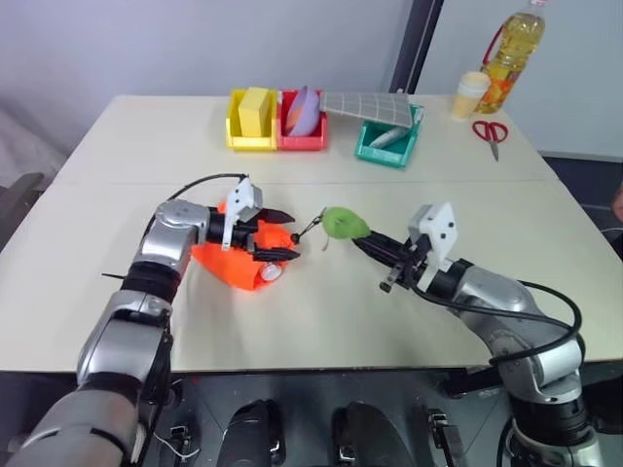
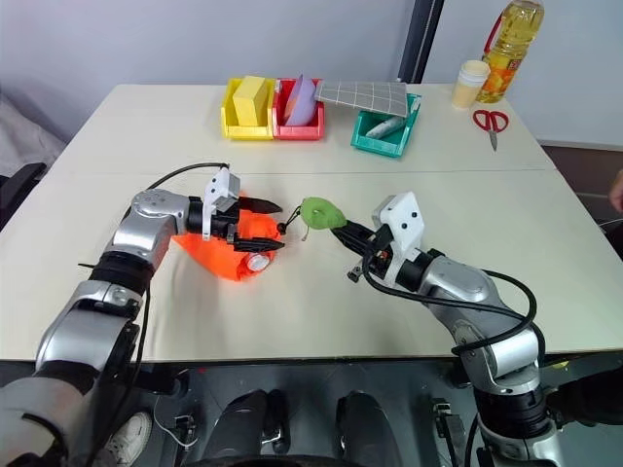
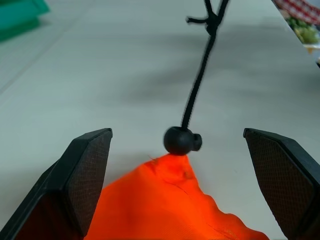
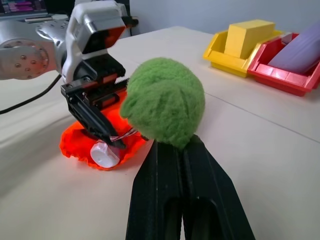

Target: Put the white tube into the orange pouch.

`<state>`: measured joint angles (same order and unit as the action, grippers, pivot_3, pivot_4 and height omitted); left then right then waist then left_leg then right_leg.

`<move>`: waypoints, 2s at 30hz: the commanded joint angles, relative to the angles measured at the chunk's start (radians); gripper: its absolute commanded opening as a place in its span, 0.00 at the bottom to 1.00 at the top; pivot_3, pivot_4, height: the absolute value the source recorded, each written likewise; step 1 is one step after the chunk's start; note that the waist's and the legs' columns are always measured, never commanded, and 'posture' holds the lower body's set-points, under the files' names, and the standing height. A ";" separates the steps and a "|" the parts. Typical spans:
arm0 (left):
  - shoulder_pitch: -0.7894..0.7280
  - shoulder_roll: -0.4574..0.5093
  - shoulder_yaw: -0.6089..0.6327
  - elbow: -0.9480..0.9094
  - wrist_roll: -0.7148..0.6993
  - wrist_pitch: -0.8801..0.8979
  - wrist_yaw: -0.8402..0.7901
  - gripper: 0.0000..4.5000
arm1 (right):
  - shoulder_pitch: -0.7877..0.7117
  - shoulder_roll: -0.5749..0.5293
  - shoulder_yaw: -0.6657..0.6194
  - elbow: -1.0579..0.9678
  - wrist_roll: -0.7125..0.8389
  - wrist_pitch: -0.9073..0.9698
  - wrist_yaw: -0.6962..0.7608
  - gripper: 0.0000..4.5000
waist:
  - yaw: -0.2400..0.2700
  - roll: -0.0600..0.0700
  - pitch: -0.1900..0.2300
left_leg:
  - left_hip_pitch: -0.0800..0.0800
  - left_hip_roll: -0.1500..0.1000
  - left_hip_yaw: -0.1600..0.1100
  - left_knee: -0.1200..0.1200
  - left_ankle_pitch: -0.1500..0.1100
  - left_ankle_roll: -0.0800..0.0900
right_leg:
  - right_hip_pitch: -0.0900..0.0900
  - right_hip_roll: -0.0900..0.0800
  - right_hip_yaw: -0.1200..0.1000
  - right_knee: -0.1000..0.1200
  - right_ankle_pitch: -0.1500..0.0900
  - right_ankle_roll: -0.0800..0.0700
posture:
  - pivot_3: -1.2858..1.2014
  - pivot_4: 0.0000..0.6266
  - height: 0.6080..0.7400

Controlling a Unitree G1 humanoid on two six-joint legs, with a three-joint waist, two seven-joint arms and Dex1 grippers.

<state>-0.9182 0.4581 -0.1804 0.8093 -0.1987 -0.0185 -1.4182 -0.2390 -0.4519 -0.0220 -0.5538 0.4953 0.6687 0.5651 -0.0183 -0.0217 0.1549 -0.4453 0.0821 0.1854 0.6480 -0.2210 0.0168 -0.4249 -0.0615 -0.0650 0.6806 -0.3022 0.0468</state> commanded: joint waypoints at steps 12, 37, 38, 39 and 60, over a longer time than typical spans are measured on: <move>-0.080 -0.040 0.032 0.126 0.043 -0.092 -0.041 0.74 | -0.005 -0.010 0.002 -0.027 -0.002 -0.028 -0.008 0.00 | 0.000 0.000 0.000 | 0.000 0.000 0.000 0.000 0.000 0.000 | 0.000 0.000 0.000 0.000 0.000 0.000 | 0.52 0.24 1.00; 0.099 0.111 -0.005 -0.003 0.133 -0.188 -0.081 0.05 | -0.060 -0.020 -0.050 0.084 -0.082 -0.081 -0.075 0.00 | -0.002 0.000 0.000 | 0.000 0.000 0.000 0.001 0.000 0.000 | 0.000 0.001 0.000 0.001 0.000 0.000 | 0.52 0.24 1.00; 0.108 0.119 -0.008 -0.012 0.137 -0.193 -0.080 0.05 | -0.062 -0.021 -0.052 0.088 -0.085 -0.083 -0.076 0.00 | -0.002 0.000 0.000 | 0.000 0.000 0.000 0.001 0.000 0.000 | 0.000 0.001 0.000 0.001 0.000 0.000 | 0.52 0.24 1.00; 0.126 0.131 -0.009 -0.029 0.139 -0.192 -0.078 0.05 | -0.066 -0.021 -0.056 0.100 -0.092 -0.085 -0.082 0.00 | -0.002 0.000 0.000 | 0.000 0.000 0.000 0.001 0.000 0.000 | 0.001 0.001 0.000 0.001 0.000 0.000 | 0.52 0.24 1.00; 0.382 0.200 0.081 -0.485 -0.095 0.243 -0.050 0.48 | -0.045 -0.052 -0.005 0.123 -0.121 -0.059 -0.035 0.20 | -0.024 0.001 0.000 | 0.002 0.001 0.000 0.001 0.001 -0.001 | 0.002 0.001 0.000 0.003 0.000 0.001 | 0.52 0.24 1.00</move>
<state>-0.5491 0.6445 -0.1253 0.3750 -0.2506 0.1536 -1.4613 -0.2884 -0.4874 -0.0283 -0.3714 0.3591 0.6078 0.5041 -0.0418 -0.0209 0.1545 -0.4433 0.0828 0.1855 0.6491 -0.2200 0.0157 -0.4233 -0.0606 -0.0646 0.6838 -0.3021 0.0480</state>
